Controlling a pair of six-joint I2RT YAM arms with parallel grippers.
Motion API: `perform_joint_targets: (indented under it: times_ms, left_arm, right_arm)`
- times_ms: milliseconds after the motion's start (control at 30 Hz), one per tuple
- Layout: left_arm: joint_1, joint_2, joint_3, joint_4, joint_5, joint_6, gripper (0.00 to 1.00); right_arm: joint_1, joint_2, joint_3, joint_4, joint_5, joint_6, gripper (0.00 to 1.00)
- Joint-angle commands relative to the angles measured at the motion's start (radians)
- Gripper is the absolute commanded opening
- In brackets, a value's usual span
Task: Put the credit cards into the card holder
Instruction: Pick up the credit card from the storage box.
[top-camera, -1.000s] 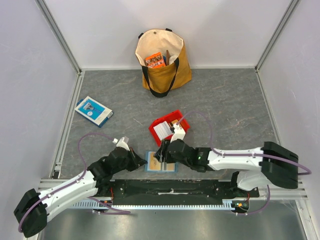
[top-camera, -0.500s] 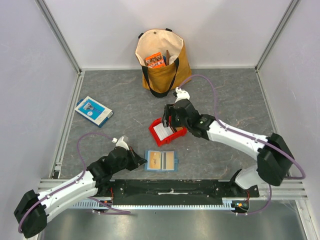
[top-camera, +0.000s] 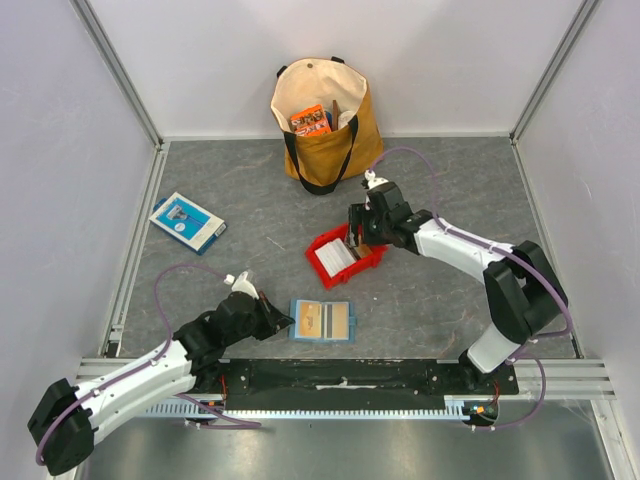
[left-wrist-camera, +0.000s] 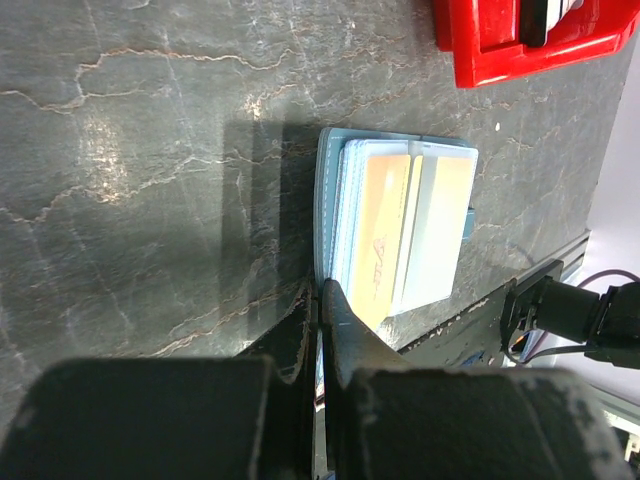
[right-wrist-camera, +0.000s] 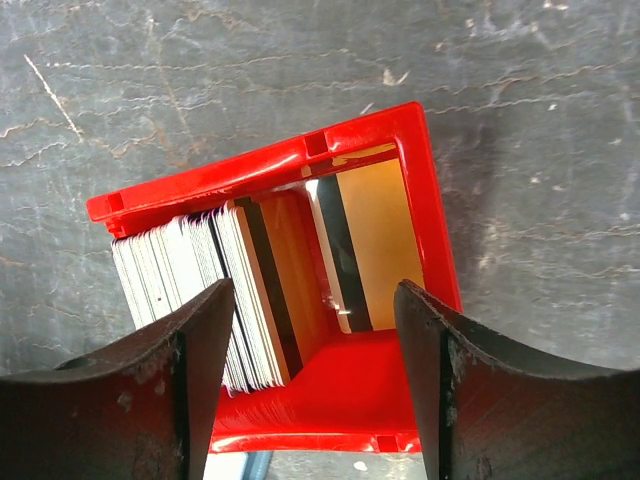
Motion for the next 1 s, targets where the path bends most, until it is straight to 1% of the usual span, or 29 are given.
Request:
perform_joint_targets:
  times_ms: [0, 167, 200, 300, 400, 767, 967]
  left_arm:
    - [-0.001, -0.001, 0.037, 0.004, -0.031, -0.001, 0.02]
    - [0.000, 0.010, 0.040, 0.006, -0.034, 0.001, 0.02]
    - [-0.003, 0.016, 0.040, 0.006, -0.034, 0.001, 0.02]
    - [-0.001, 0.027, 0.042, 0.018, -0.034, 0.004, 0.02]
    - [-0.001, 0.042, 0.051, 0.023, -0.036, 0.008, 0.02]
    - [0.000, 0.072, 0.056, 0.038, -0.033, 0.013, 0.02]
    - [-0.001, 0.078, 0.062, 0.040, -0.033, 0.011, 0.02]
  right_arm:
    - [-0.061, 0.017, 0.026, 0.013, -0.048, -0.074, 0.73]
    - [-0.096, 0.025, 0.044, 0.001, -0.060, -0.110, 0.73]
    - [-0.098, 0.026, 0.048, 0.001, -0.085, -0.119, 0.73]
    - [-0.096, 0.039, 0.043, 0.027, -0.221, -0.134, 0.74]
    - [-0.096, 0.049, 0.037, 0.061, -0.286, -0.136, 0.76]
    - [-0.096, 0.115, 0.057, 0.058, -0.335, -0.154, 0.77]
    - [-0.096, 0.091, 0.063, 0.059, -0.364, -0.149, 0.71]
